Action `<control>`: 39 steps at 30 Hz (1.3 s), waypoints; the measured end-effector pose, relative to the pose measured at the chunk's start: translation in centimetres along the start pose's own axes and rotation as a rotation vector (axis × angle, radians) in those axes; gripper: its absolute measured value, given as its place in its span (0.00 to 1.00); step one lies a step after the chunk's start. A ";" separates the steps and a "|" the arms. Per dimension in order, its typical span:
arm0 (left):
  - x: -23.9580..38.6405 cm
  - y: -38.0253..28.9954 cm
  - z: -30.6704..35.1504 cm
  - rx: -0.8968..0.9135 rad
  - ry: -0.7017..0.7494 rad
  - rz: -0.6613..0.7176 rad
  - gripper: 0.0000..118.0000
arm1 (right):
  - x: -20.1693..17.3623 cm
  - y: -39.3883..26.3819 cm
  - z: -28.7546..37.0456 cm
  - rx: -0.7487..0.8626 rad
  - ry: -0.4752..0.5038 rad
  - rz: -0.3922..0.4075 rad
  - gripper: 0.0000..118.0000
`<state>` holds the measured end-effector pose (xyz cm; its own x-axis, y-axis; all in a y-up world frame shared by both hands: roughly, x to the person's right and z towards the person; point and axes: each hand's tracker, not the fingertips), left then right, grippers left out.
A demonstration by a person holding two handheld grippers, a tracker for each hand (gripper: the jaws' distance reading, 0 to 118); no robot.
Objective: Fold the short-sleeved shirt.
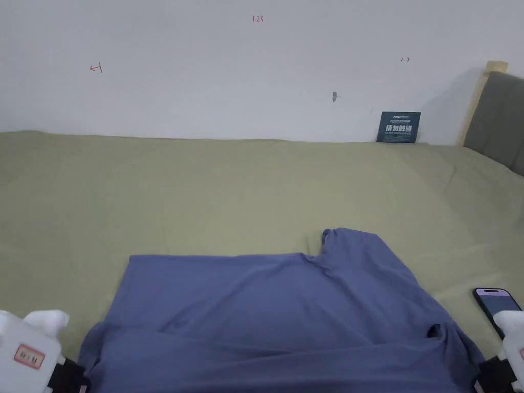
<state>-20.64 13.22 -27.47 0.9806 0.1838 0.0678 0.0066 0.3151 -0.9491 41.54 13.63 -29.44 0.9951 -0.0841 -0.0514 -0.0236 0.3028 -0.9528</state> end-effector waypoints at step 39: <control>3.8 14.5 -0.7 0.231 0.042 0.060 0.00 | -8.1 8.9 -2.5 0.118 0.028 0.014 0.00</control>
<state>-16.72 17.86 -41.15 0.9853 0.1709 -0.0044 -0.0924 0.5105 -0.8549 33.02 14.61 -38.26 0.9917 -0.1049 -0.0738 -0.0240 0.4136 -0.9101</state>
